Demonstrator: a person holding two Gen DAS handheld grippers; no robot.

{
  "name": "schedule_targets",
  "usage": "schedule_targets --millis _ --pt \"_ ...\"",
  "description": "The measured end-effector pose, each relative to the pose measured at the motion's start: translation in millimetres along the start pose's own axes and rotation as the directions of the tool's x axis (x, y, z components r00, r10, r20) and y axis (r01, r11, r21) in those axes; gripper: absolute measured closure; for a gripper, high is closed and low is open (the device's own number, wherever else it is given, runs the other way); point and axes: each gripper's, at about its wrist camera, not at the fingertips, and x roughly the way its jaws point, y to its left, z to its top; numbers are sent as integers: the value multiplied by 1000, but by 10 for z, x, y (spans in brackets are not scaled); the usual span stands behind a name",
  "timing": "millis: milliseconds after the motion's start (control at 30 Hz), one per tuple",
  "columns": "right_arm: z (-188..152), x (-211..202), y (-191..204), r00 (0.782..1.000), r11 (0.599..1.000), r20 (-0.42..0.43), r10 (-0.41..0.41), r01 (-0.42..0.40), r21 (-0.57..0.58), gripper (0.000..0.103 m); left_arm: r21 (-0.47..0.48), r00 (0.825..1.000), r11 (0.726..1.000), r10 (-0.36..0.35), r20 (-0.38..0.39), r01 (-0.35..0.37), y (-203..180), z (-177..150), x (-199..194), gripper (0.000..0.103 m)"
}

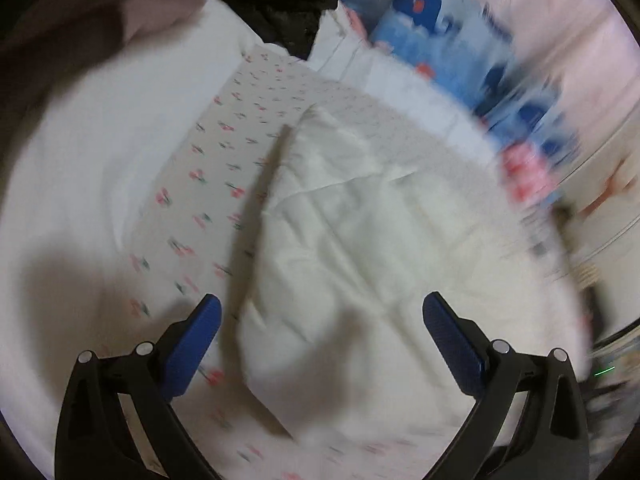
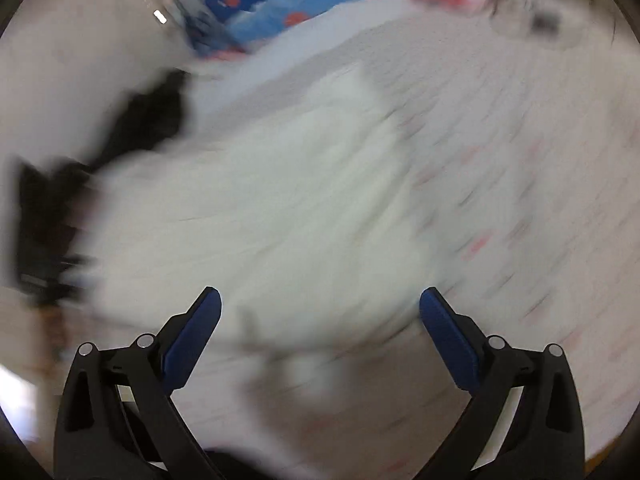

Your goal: Fold large clothes

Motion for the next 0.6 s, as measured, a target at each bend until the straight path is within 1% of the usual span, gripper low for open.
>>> schedule_targets --millis 33,100,167,233,300,367,400,467,500,567,600 --pt "-35 24 -56 999 997 -19 41 -39 62 7 -42 998 997 -57 9 58 44 -55 -81 6" --pt "-141 67 -91 995 990 -29 91 -87 109 7 -111 991 984 -136 13 137 99 -223 -163 6" --pt "-127 131 -55 997 994 -32 66 -63 86 7 -177 977 962 -213 -12 208 109 -419 -147 6" --pt "-117 156 55 995 993 -40 93 -90 71 7 -224 966 943 -258 -21 247 135 -587 -99 6" --pt "-79 219 197 989 990 -67 132 -129 55 7 -299 958 918 -284 -34 262 224 -731 -17 6" --pt "-181 354 302 979 984 -108 174 -169 51 7 -372 941 878 -336 -32 301 285 -814 55 6" --pt "-217 438 351 973 983 -142 182 -174 62 7 -390 937 866 -349 -21 314 298 -854 89 6" --pt "-244 616 383 974 988 -171 150 -140 70 7 -399 941 867 -337 -26 299 296 -901 143 6" --pt "-234 658 395 976 989 -166 143 -133 70 7 -412 939 861 -342 -31 300 271 -914 195 6" --pt "-73 715 449 976 983 -133 170 -159 90 7 -402 924 850 -382 -25 341 171 -914 250 6" --pt "-5 700 472 978 979 -106 182 -170 108 6 -391 922 853 -385 -24 346 129 -922 264 6"
